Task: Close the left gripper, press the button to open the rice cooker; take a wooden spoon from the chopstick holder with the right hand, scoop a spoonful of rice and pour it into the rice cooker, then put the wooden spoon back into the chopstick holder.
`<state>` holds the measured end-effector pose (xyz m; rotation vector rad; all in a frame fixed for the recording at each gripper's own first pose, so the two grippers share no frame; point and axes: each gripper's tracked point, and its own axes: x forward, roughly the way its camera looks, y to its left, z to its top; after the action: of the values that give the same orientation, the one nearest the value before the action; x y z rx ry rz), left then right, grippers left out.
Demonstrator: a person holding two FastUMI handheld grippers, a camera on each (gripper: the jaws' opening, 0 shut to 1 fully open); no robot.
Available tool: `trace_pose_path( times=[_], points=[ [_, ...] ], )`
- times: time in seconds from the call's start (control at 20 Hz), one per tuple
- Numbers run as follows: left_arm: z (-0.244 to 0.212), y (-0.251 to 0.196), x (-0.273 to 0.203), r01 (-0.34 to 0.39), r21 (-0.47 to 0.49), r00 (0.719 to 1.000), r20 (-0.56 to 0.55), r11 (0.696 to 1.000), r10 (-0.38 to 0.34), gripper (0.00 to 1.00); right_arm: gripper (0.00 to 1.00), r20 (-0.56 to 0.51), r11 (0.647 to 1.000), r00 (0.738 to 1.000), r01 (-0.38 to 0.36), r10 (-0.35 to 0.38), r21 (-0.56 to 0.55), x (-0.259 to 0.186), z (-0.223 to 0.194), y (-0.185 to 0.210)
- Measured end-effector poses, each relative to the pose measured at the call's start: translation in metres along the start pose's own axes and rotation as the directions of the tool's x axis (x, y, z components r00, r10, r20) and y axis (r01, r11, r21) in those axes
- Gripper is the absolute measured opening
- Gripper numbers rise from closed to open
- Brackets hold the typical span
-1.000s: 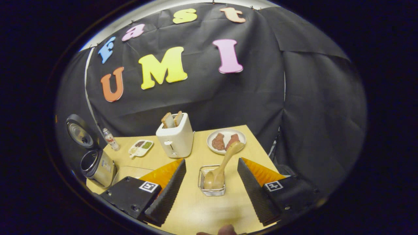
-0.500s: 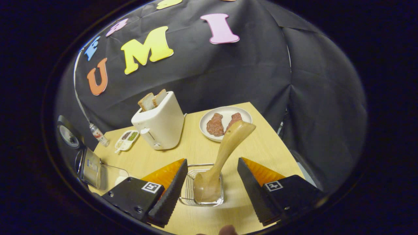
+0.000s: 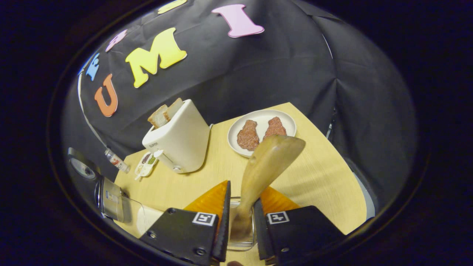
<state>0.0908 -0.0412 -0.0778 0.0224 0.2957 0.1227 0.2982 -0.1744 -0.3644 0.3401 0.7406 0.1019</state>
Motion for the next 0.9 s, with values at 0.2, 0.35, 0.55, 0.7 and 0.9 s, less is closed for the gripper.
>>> trace_pose_path(
  times=[0.2,0.35,0.55,0.7,0.9],
  points=[
    [-0.001,0.003,-0.009,0.009,-0.025,1.000,-0.001,1.000,-0.009,0.95,0.20,-0.005,0.999,1.000,-0.003,0.003,0.054,-0.021,-0.008,0.003],
    [0.000,0.005,-0.015,0.024,-0.049,1.000,0.009,0.998,-0.023,0.95,0.17,-0.012,0.995,1.000,0.019,-0.018,0.100,-0.034,-0.014,0.002],
    [0.001,0.019,-0.024,0.043,-0.044,0.999,0.031,0.998,-0.041,0.94,0.12,0.076,0.997,0.995,0.054,-0.057,0.047,-0.059,0.009,0.016],
    [0.002,0.028,-0.034,0.073,-0.046,0.997,0.043,0.996,-0.071,0.95,0.11,0.150,0.994,0.984,0.105,-0.099,-0.035,-0.086,0.034,0.036],
    [0.008,0.043,-0.044,0.105,-0.057,0.991,0.087,0.993,-0.100,0.94,0.10,0.189,0.994,0.980,0.079,-0.063,-0.078,-0.126,0.052,0.095]
  ],
)
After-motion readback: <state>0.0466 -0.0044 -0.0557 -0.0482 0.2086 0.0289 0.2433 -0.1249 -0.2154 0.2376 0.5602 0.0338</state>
